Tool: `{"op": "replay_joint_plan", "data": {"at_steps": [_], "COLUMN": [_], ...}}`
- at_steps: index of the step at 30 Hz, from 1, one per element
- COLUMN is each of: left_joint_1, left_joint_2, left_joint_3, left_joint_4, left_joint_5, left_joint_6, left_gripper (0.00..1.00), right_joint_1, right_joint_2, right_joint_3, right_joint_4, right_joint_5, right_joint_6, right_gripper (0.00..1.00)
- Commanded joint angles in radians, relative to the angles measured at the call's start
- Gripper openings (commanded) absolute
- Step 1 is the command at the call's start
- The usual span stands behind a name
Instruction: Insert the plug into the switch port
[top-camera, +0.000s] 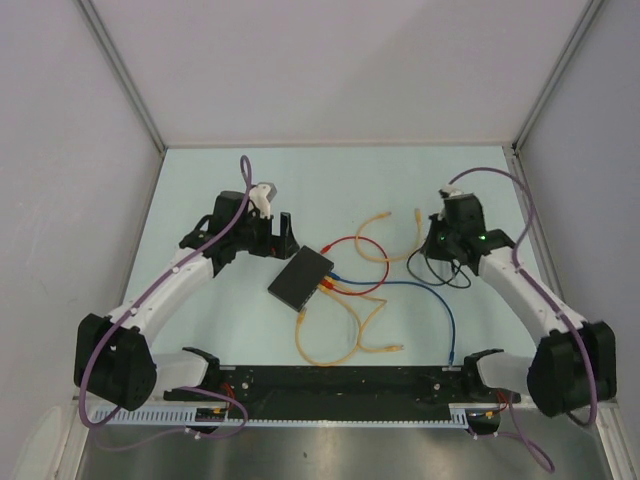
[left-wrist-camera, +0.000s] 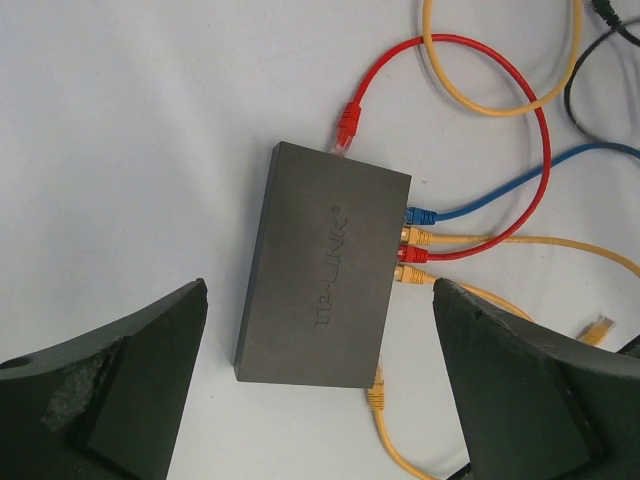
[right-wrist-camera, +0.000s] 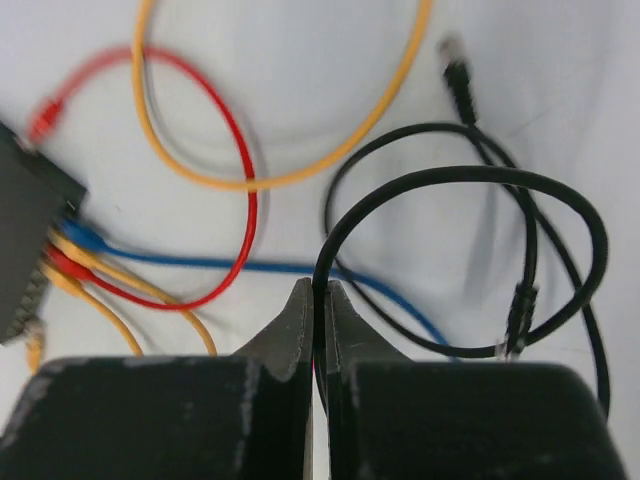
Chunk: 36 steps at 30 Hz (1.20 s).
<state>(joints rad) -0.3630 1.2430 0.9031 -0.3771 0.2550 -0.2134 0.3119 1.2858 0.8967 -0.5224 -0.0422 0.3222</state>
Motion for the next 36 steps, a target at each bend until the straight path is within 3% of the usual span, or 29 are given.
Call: {"op": "replay_joint_plan", "data": {"at_steps": [1, 9, 12, 13, 16, 19, 24, 29, 36], "left_joint_1": [0.007, 0.006, 0.006, 0.006, 0.006, 0.006, 0.006, 0.006, 0.006], "left_joint_2": [-0.02, -0.02, -0.019, -0.022, -0.042, -0.085, -0.125, -0.111, -0.096], "left_joint_3": [-0.006, -0.009, -0.01, -0.012, -0.032, -0.059, -0.082, -0.079, -0.086], "left_joint_4": [0.035, 0.037, 0.03, 0.029, 0.023, 0.029, 0.05, 0.055, 0.056], "left_joint_5": [0.032, 0.036, 0.032, 0.03, 0.013, -0.005, -0.033, -0.04, -0.049], "left_joint_6": [-0.021, -0.024, -0.024, -0.023, -0.018, -0.018, -0.014, -0.011, -0.011], "left_gripper": [0.98, 0.98, 0.98, 0.98, 0.98, 0.98, 0.98, 0.98, 0.98], "right_joint_1": [-0.172, -0.416, -0.436, -0.433, -0.377, -0.232, -0.079, -0.065, -0.076], "right_joint_2": [-0.175, -0.103, -0.037, -0.03, -0.046, -0.078, 0.013, 0.214, 0.45], "right_joint_3": [0.033, 0.001, -0.007, -0.007, -0.007, -0.007, -0.007, 0.004, 0.137], "right_joint_4": [0.027, 0.057, 0.068, 0.067, 0.081, 0.13, 0.343, 0.591, 0.652], "right_joint_5": [0.01, 0.008, 0.042, 0.042, 0.102, 0.205, 0.275, 0.243, 0.265], "right_joint_6": [0.011, -0.072, -0.046, -0.041, -0.025, -0.021, -0.092, -0.159, -0.169], "right_gripper": [0.0, 0.02, 0.25, 0.37, 0.57, 0.66, 0.63, 0.55, 0.5]}}
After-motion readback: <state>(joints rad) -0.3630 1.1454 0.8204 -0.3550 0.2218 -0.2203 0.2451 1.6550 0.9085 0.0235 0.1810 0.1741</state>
